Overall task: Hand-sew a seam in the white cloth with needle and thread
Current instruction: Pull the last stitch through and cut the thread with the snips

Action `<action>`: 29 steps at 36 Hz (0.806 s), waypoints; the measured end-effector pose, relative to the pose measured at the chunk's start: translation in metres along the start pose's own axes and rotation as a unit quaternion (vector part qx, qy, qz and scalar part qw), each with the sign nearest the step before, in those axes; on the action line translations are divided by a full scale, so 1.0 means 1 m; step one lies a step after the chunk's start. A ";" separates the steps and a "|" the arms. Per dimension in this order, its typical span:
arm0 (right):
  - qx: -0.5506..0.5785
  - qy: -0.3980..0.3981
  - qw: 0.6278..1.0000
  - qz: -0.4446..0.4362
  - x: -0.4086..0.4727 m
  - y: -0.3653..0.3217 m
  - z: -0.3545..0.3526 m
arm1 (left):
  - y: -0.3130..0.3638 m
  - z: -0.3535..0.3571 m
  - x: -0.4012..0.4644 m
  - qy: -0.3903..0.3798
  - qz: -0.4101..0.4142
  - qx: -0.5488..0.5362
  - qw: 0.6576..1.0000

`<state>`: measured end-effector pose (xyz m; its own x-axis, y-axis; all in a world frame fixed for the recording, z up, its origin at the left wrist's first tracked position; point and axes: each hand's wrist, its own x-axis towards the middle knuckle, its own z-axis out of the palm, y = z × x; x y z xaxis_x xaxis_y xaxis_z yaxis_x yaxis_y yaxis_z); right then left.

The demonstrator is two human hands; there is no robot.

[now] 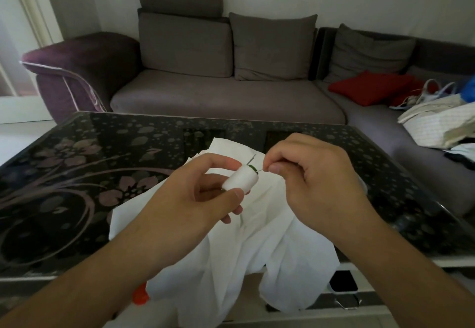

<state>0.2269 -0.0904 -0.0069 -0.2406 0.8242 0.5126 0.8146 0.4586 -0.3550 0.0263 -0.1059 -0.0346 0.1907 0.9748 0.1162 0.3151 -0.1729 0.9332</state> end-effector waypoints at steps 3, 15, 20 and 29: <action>-0.002 0.003 1.000 -0.016 -0.001 0.002 0.000 | 0.000 -0.001 -0.001 -0.005 0.018 0.013 1.000; 0.048 -0.049 0.998 0.006 -0.009 -0.004 0.012 | -0.006 -0.012 -0.006 -0.015 0.040 0.072 0.996; 0.134 -0.072 0.983 0.099 -0.007 -0.005 0.010 | -0.009 -0.020 0.001 -0.006 0.029 0.037 0.999; 0.072 -0.084 0.993 0.050 -0.011 0.010 0.003 | -0.010 -0.018 0.004 -0.003 0.023 0.058 0.998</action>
<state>0.2362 -0.0940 -0.0190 -0.2564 0.9062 0.3363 0.7580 0.4044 -0.5117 0.0071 -0.0973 -0.0377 0.2122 0.9648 0.1552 0.4109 -0.2321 0.8816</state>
